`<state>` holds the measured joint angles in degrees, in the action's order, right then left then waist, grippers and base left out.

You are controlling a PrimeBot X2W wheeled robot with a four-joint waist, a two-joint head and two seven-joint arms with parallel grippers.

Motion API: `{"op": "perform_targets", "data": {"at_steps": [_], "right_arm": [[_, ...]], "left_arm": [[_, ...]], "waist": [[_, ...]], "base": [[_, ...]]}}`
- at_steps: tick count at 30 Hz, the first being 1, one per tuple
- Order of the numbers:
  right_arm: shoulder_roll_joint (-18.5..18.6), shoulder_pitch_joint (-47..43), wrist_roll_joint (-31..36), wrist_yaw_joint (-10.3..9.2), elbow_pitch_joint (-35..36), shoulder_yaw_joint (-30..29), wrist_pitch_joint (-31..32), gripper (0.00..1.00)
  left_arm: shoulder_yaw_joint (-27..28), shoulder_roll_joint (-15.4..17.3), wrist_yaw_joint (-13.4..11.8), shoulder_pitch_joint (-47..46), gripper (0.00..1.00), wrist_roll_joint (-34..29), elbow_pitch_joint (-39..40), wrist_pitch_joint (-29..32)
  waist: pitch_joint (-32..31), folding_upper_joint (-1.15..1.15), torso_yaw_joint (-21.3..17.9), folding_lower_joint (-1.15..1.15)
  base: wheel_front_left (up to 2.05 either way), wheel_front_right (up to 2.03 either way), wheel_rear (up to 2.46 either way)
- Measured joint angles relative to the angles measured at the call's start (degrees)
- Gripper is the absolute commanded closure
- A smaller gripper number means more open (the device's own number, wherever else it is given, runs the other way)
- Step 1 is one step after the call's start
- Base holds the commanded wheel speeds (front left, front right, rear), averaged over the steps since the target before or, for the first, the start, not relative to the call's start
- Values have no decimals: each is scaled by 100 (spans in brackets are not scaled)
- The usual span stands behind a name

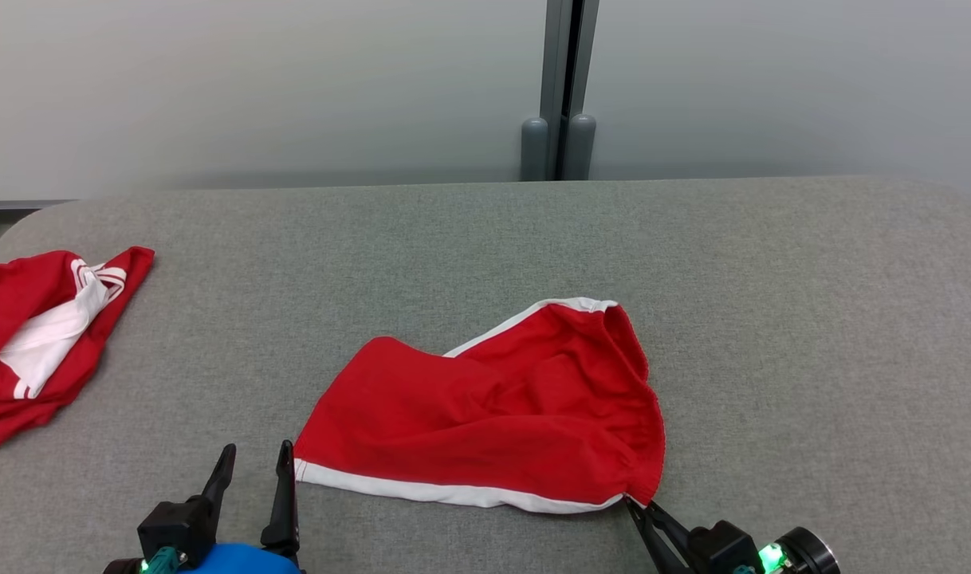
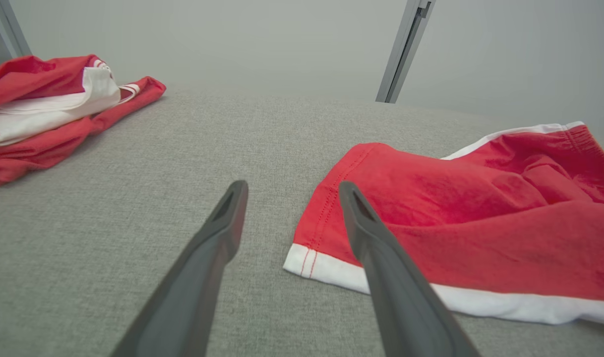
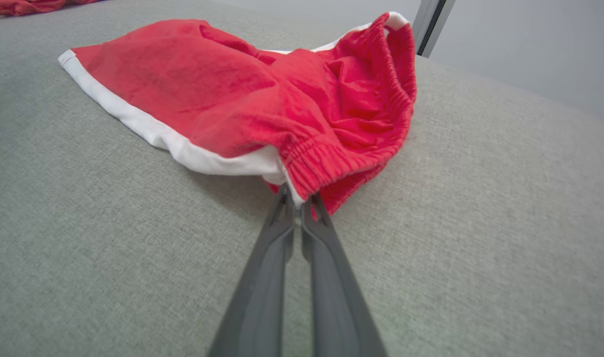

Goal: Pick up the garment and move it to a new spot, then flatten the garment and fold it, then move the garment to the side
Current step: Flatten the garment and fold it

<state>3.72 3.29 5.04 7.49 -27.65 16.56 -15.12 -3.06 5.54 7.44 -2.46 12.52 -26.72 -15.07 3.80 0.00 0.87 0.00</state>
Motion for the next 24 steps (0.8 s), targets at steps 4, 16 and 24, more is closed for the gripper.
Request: {"op": "perform_targets", "data": {"at_steps": [4,16,24], "right_arm": [[8,-1,49,0,23,-67,0,100],[42,-8,366,0,168,-580,-1,100],[3,20,489,0,263,-656,0,100]], "left_arm": [[-83,11,0,2,0,2,-11,1],[-659,104,0,51,0,419,-411,1],[-1116,326,0,-131,0,970,-754,0]], "waist": [[4,0,-29,0],[122,0,-264,-1],[311,0,-386,0]], "base": [[0,0,0],[0,0,0],[0,0,0]]}}
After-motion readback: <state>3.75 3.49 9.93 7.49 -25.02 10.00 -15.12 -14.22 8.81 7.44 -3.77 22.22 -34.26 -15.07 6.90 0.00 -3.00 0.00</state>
